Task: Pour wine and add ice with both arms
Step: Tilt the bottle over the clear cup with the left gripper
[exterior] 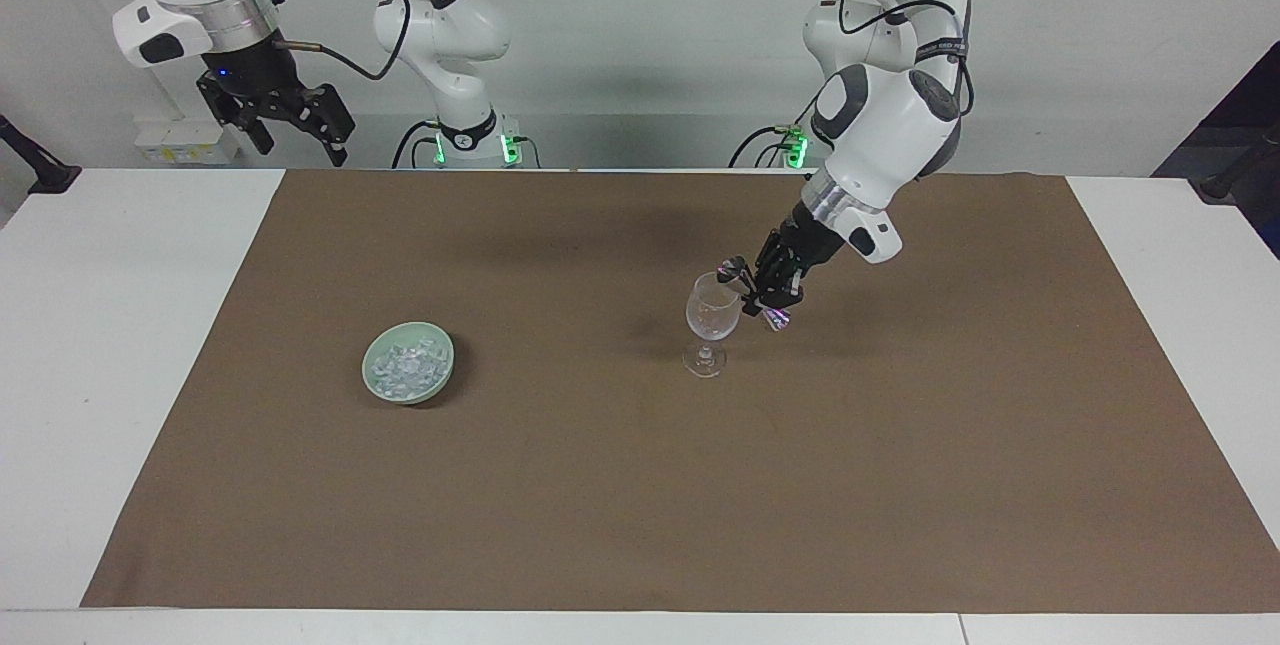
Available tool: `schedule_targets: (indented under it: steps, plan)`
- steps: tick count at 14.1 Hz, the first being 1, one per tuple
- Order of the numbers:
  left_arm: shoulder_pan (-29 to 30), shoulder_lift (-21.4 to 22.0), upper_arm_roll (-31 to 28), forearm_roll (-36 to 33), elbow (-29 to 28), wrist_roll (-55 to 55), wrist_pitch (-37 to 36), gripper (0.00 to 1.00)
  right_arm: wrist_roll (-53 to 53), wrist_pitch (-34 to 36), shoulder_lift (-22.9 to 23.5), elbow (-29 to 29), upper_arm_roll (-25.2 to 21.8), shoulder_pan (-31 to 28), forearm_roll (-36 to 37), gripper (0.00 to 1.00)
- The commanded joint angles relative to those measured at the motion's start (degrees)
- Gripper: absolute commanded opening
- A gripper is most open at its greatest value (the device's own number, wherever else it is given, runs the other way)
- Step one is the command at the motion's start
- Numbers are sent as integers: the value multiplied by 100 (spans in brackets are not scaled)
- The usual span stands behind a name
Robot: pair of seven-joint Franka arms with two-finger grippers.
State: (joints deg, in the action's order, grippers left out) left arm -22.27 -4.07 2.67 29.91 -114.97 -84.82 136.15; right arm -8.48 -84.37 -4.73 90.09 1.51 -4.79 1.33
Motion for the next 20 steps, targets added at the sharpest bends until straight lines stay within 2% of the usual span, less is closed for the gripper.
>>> schedule_targets:
  steps: [1,4,8,20]
  plan:
    - [-120,3,-91,-335,80,-157,9,0,198,-132,-160,193,51,-110,-71,100]
    - [-129,20,-100,-477,115,-175,-97,0,189,-133,-160,193,51,-110,-71,100]
    - [-146,20,-91,-1003,220,-429,-132,0,189,-133,-160,193,51,-110,-71,100]
    - [-296,12,-91,-1637,352,-570,-343,0,189,-150,-160,202,51,-110,-71,100]
